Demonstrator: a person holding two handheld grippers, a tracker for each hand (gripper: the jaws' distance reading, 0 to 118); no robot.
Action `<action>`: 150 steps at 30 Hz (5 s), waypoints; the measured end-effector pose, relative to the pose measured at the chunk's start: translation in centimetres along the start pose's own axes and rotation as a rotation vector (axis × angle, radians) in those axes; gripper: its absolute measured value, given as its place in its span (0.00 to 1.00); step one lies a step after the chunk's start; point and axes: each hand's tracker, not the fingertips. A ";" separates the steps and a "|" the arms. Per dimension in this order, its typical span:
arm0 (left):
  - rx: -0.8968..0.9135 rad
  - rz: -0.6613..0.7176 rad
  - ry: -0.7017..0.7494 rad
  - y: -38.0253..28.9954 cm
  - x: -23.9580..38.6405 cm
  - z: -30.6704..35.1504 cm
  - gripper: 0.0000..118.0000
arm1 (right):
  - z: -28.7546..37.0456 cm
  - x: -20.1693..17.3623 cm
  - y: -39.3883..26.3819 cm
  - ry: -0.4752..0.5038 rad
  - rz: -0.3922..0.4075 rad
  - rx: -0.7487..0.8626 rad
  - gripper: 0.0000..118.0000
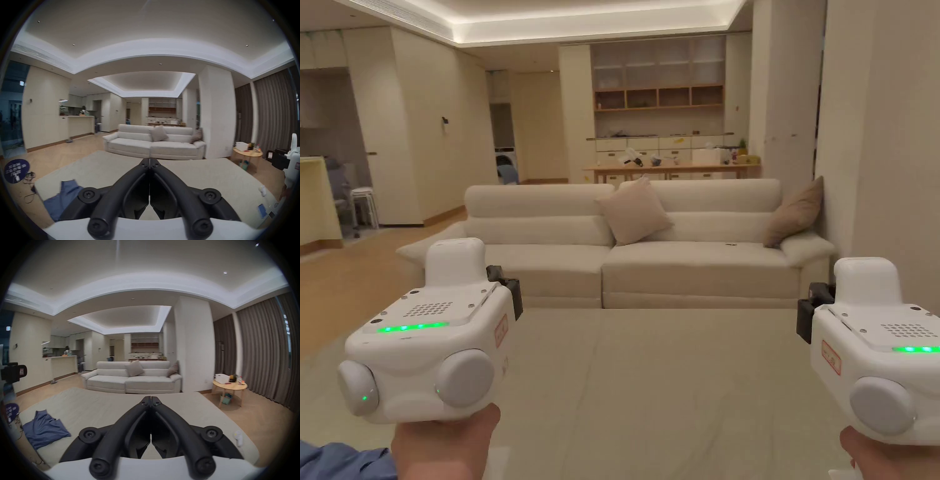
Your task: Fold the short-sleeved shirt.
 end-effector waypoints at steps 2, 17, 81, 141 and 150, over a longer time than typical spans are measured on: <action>-0.001 0.013 0.089 0.2 -4.4 1.7 0.00 | -0.8 -4.0 0.2 0.113 -0.002 0.000 0.00; -0.063 0.086 0.749 -1.5 -28.3 20.2 0.00 | 0.5 -34.6 -0.7 0.808 0.067 -0.016 0.00; -0.720 0.104 -0.712 -15.3 20.2 -10.9 0.00 | 0.8 9.3 -2.6 -0.012 0.010 -0.129 0.00; -1.072 -0.045 -0.206 -17.6 -4.9 -25.6 0.43 | -5.6 6.0 -6.2 0.030 -0.017 -0.246 0.00; -1.298 -0.016 -0.145 -31.9 -5.5 -34.2 0.99 | -10.7 5.3 -11.4 0.043 0.001 -0.380 0.00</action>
